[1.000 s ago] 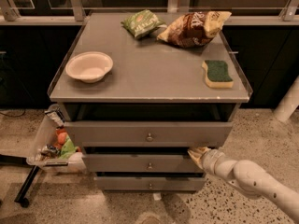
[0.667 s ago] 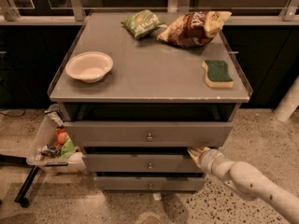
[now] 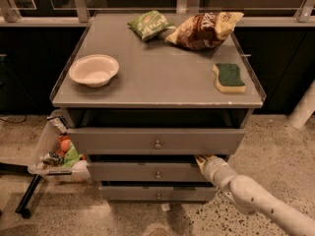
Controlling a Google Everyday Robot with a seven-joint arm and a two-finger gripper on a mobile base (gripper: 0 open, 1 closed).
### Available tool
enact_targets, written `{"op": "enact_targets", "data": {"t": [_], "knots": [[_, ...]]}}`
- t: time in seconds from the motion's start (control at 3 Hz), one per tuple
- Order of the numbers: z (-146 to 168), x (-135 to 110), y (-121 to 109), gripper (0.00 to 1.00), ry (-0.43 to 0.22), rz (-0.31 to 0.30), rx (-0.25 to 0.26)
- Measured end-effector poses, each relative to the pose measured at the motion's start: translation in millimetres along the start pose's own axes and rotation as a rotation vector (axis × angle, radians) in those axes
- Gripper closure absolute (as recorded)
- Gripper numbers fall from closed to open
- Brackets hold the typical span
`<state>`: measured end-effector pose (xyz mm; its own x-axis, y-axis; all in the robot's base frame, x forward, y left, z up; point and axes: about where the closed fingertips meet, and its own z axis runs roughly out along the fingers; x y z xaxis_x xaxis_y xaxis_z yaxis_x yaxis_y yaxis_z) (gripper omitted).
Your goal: Open middle drawer
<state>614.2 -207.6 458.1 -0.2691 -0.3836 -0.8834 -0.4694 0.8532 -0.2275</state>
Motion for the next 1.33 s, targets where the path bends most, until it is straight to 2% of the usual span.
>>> {"op": "enact_targets", "data": {"t": [0.33,1.0,1.33], "knots": [[7,10,5,1.0,0.015,0.018,0.019],[10,15,12,1.0,0.034,0.033,0.012],[10,17,18,1.0,0.042,0.041,-0.017]]}}
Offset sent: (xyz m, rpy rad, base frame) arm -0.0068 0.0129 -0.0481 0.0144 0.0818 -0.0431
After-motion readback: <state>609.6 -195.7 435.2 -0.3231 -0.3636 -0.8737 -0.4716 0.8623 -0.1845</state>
